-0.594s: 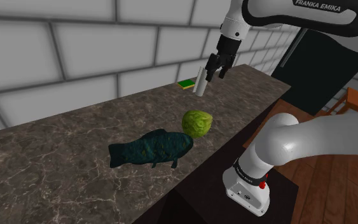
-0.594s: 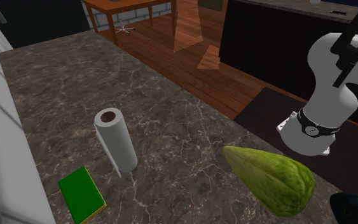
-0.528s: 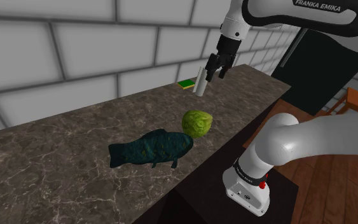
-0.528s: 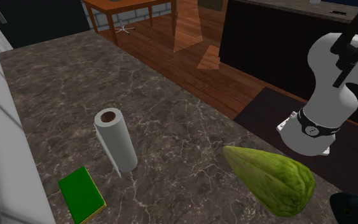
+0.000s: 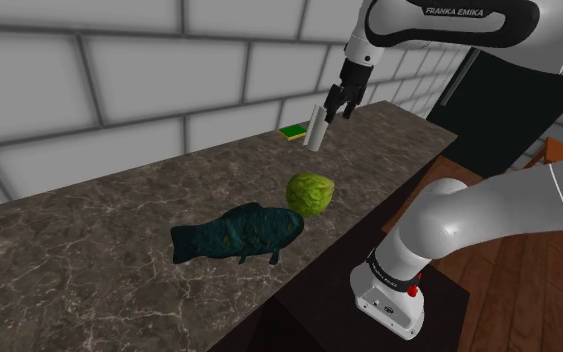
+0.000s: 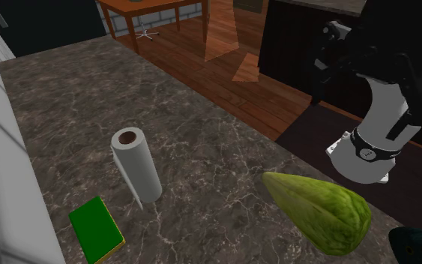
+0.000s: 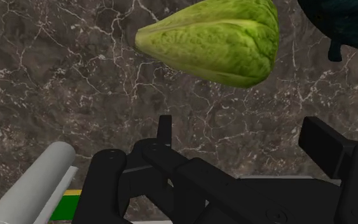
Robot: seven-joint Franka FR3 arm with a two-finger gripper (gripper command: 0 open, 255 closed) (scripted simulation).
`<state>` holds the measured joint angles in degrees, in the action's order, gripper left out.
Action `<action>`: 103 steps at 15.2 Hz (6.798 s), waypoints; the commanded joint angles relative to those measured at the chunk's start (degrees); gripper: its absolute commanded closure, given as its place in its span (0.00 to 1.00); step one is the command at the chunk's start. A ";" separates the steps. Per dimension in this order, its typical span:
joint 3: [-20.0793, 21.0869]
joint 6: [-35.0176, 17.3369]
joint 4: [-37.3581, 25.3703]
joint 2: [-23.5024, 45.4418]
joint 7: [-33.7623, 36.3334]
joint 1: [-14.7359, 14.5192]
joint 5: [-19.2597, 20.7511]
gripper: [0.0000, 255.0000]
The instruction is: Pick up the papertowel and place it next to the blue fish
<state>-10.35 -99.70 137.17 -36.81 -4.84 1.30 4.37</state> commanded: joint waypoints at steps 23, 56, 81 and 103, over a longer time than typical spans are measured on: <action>-18.24 -12.89 -34.17 47.72 -31.59 6.36 -9.14 0.00; -18.14 -13.89 -38.65 53.76 -34.64 8.66 -12.03 1.00; -18.91 5.00 -56.63 52.65 -33.97 9.62 -11.09 1.00; -18.69 29.19 -91.98 64.30 -35.08 17.76 -17.13 1.00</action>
<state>-29.22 -72.48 48.70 25.91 -40.01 18.05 -11.95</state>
